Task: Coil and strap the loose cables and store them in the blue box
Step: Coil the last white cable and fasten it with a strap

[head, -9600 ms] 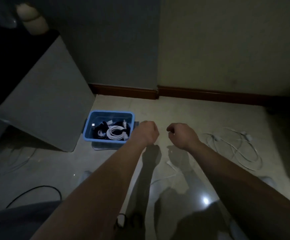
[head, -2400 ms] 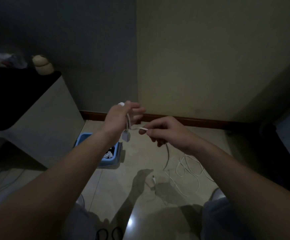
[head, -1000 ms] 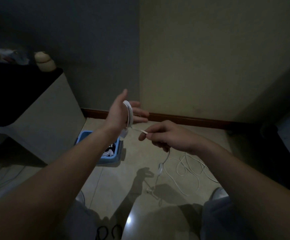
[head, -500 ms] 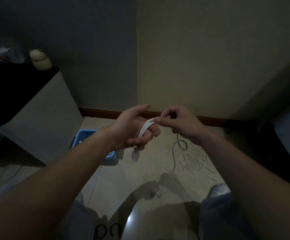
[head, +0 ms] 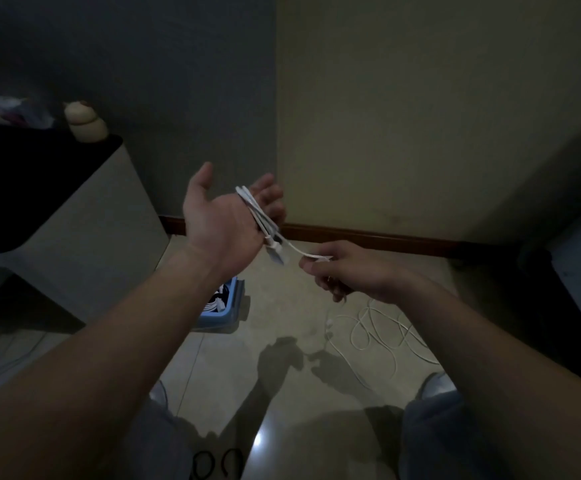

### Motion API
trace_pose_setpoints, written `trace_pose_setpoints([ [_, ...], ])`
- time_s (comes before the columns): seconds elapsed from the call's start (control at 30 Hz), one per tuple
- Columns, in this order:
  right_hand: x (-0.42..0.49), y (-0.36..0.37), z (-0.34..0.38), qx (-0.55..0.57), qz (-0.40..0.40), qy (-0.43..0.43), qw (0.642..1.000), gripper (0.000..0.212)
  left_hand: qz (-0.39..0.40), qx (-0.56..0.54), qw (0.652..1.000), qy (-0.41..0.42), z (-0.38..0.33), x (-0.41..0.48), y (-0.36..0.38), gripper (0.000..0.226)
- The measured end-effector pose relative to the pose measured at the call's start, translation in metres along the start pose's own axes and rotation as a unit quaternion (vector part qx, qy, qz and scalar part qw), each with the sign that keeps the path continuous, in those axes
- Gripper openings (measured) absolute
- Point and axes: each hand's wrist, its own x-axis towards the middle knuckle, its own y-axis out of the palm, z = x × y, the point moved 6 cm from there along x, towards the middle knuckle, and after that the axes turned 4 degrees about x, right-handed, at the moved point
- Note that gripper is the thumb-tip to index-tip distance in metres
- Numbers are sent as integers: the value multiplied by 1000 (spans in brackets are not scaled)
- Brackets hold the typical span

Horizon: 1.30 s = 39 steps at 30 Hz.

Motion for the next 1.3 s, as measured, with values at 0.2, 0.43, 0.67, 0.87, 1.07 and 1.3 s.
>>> trace_pose_setpoints([
  [0.2,2,-1,3,22,-40,-12,999,13,-94,51,992,64,-12,6,-5,75],
  [0.43,-3,-2,27,41,-75,-116,990,20,-134,338,931,-19,10,7,0,61],
  [0.67,-10,-5,36,97,-44,-190,976,17,59,462,865,-188,58,-1,9,85],
  [0.87,-7,-28,32,78,-172,-195,962,14,109,382,876,-275,64,-8,2,59],
  [1.07,-1,-38,24,62,-214,-180,958,20,121,178,934,-284,56,-16,20,46],
  [1.3,8,-31,7,-65,-168,-105,978,19,76,71,984,-146,29,-6,25,53],
])
